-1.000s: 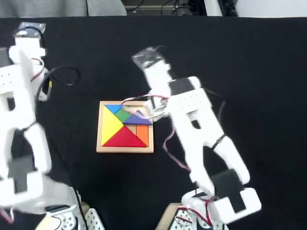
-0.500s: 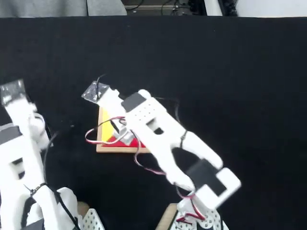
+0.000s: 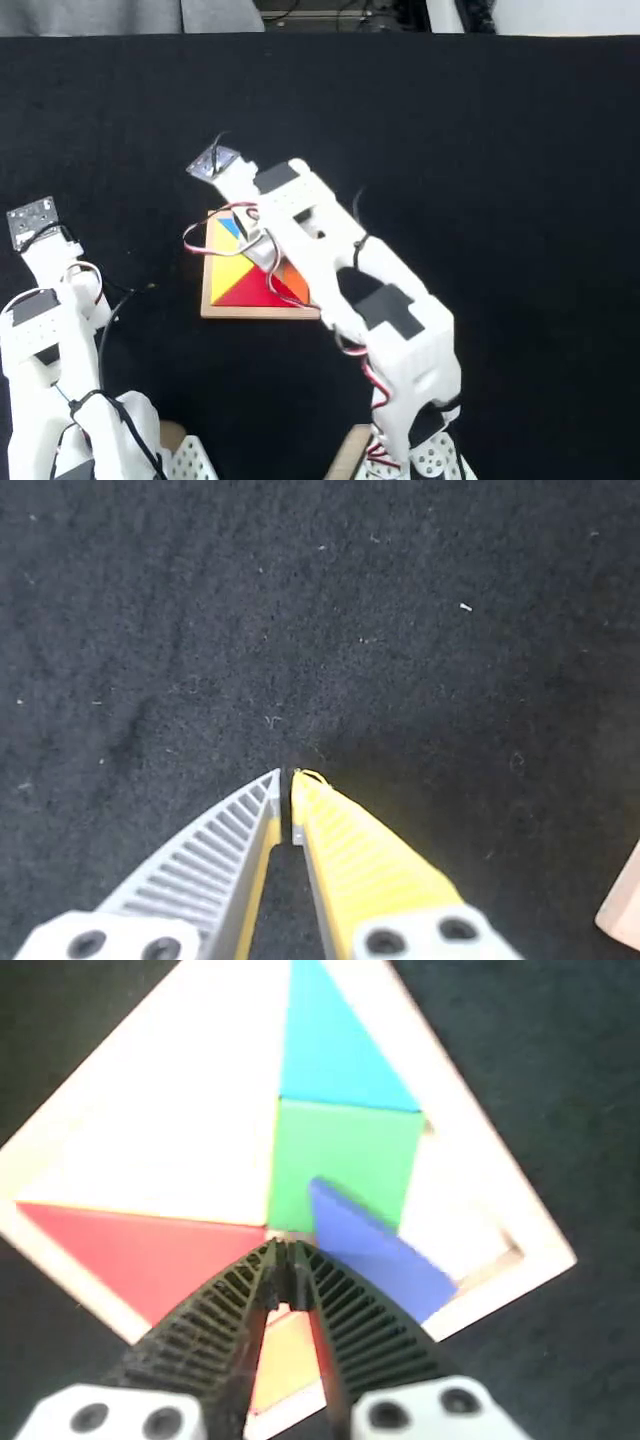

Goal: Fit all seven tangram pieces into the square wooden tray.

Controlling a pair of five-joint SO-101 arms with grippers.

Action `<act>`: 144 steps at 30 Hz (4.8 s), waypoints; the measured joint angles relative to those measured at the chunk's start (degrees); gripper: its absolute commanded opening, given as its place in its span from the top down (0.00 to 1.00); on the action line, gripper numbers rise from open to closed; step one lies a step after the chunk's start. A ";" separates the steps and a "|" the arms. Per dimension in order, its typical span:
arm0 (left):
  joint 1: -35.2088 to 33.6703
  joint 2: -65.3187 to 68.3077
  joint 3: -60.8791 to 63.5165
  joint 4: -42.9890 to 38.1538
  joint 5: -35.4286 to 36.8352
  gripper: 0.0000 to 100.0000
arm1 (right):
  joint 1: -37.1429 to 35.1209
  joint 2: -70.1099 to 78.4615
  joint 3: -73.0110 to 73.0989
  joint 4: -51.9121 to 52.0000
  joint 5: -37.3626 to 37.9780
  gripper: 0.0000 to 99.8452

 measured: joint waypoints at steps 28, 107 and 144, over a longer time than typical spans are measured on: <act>1.49 0.00 0.35 0.00 0.00 0.97 | 8.44 -2.81 -3.96 9.49 0.09 0.99; 9.67 -4.57 -1.85 -3.16 0.00 0.97 | 30.24 -30.42 -2.20 18.90 -5.19 0.99; 21.54 -67.16 -14.51 2.11 0.00 0.97 | 34.55 -128.53 44.13 -4.66 -5.63 0.99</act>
